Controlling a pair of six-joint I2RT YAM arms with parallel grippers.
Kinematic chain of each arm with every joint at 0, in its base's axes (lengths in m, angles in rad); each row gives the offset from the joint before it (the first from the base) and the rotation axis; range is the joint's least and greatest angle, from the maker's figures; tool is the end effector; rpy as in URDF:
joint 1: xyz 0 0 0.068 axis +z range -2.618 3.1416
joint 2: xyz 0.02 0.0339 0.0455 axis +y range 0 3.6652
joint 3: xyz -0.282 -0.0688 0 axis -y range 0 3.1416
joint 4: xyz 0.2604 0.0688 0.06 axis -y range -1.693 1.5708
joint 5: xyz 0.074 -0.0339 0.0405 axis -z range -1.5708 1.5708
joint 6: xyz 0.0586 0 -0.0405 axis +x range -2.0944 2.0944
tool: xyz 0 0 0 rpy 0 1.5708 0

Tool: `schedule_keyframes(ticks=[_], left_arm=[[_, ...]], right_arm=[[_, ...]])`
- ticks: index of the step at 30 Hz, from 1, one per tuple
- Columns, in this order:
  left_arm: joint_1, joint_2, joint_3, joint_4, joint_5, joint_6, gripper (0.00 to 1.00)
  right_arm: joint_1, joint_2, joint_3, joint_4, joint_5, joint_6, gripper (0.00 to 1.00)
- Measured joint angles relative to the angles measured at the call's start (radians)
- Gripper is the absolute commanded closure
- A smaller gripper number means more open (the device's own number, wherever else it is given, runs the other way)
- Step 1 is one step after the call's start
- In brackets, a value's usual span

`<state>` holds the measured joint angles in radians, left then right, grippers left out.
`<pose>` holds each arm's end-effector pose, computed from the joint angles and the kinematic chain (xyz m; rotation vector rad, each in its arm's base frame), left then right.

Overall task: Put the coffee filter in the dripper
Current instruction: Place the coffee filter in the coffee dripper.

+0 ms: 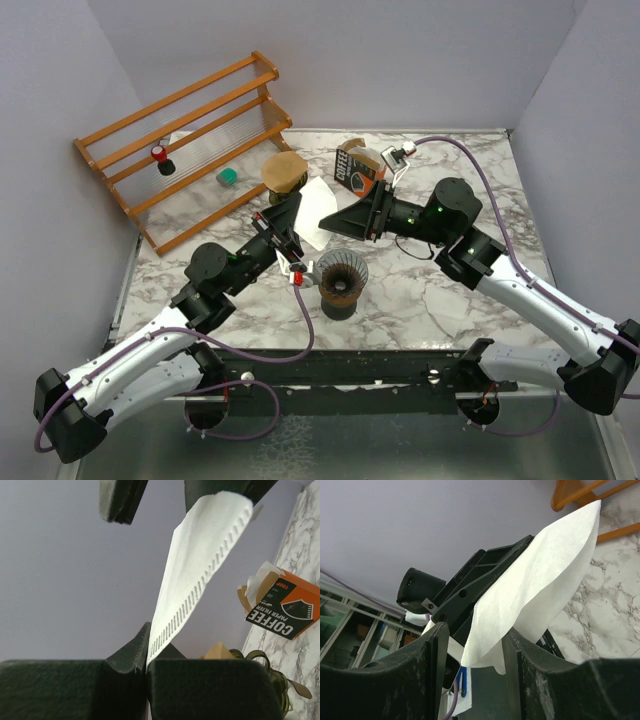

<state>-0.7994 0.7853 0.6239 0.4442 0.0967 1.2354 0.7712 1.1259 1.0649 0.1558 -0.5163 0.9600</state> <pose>0.1453 -0.1576 0.3672 1.1438 0.6087 0.3114 0.1854 0.2205 0.4239 -0.3310 1.7380 1.7135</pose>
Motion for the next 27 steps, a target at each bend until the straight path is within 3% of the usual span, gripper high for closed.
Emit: schedule_keyframes(ticks=[9,12,15,19,21,25,27], left_arm=[[0.0,-0.009,-0.03,0.003,0.029,0.014,1.0],[0.0,-0.01,-0.035,0.003,0.035,0.014,1.0],[0.0,-0.014,-0.037,0.003,0.041,0.014,1.0],[0.0,-0.02,-0.037,0.003,0.049,0.01,0.94],[0.0,-0.022,-0.037,0.003,0.051,0.003,0.9],[0.0,-0.029,-0.037,0.003,0.052,-0.008,0.67],[0.0,-0.037,-0.037,0.003,0.052,-0.02,0.62]], right_arm=[[0.0,0.032,0.016,0.0,0.019,-0.014,0.55],[0.0,0.042,0.026,0.0,0.023,-0.018,0.61],[0.0,0.05,0.029,0.0,0.026,-0.02,0.73],[0.0,0.058,0.03,-0.001,0.027,-0.03,0.99],[0.0,0.059,0.03,-0.004,0.029,-0.038,1.0],[0.0,0.059,0.034,-0.026,0.031,-0.055,0.99],[0.0,0.058,0.044,-0.051,0.035,-0.074,0.99]])
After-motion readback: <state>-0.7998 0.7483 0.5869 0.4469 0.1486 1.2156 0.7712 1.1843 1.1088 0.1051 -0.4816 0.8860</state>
